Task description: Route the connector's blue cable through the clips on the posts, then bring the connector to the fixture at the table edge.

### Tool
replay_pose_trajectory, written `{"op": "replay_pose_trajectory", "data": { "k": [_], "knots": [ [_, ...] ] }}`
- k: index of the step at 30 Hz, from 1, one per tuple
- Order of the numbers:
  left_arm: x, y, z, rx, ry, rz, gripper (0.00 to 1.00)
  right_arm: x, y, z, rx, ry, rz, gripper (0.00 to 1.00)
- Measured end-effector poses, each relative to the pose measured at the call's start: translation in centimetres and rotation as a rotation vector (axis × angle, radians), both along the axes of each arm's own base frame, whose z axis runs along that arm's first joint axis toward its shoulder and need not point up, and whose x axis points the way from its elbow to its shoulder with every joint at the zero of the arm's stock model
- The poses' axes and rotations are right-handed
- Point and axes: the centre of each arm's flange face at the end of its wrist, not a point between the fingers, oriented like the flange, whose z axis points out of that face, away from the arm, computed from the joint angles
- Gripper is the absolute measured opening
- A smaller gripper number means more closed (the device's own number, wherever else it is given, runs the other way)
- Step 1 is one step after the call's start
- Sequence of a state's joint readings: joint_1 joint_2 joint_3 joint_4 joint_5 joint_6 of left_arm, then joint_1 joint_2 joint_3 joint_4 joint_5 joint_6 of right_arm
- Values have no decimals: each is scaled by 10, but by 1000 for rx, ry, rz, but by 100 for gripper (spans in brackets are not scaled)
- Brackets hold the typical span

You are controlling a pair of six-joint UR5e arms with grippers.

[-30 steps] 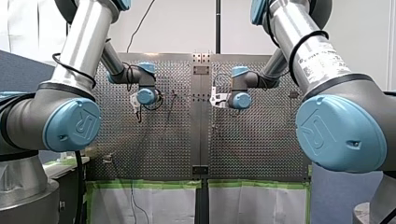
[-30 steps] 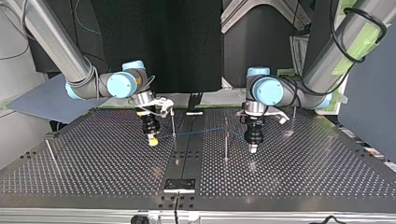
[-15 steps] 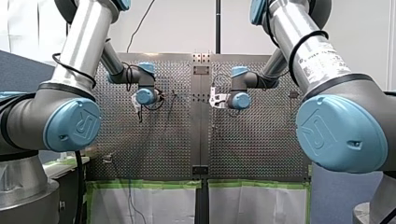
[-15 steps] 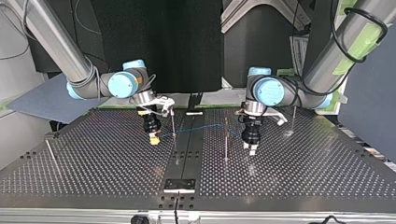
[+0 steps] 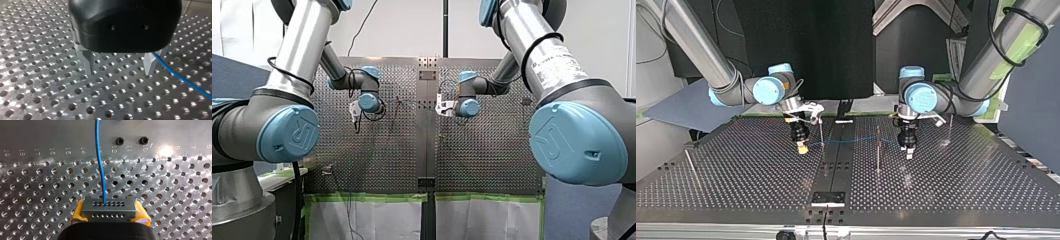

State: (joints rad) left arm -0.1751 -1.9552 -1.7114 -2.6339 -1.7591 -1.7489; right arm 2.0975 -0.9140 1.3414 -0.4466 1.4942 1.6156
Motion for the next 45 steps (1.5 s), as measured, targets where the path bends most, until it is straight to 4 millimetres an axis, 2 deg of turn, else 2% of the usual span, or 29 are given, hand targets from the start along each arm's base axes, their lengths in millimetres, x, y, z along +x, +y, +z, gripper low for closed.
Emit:
{"op": "replay_pose_trajectory", "data": {
  "k": [6,19,32,38,45],
  "knots": [
    [-18,-3,-1,-12,47,-19,100,1,1,0,2,1,1,0],
    [-72,-9,8,-79,131,-97,100,2,3,-1,8,5,5,0],
    [-86,-18,27,-84,108,-132,100,4,6,-2,15,9,8,0],
    [-101,-24,29,-81,116,-164,100,4,6,-2,15,9,8,0],
    [-119,-29,46,-89,84,-185,100,5,7,-2,15,9,10,0]
  ]
}}
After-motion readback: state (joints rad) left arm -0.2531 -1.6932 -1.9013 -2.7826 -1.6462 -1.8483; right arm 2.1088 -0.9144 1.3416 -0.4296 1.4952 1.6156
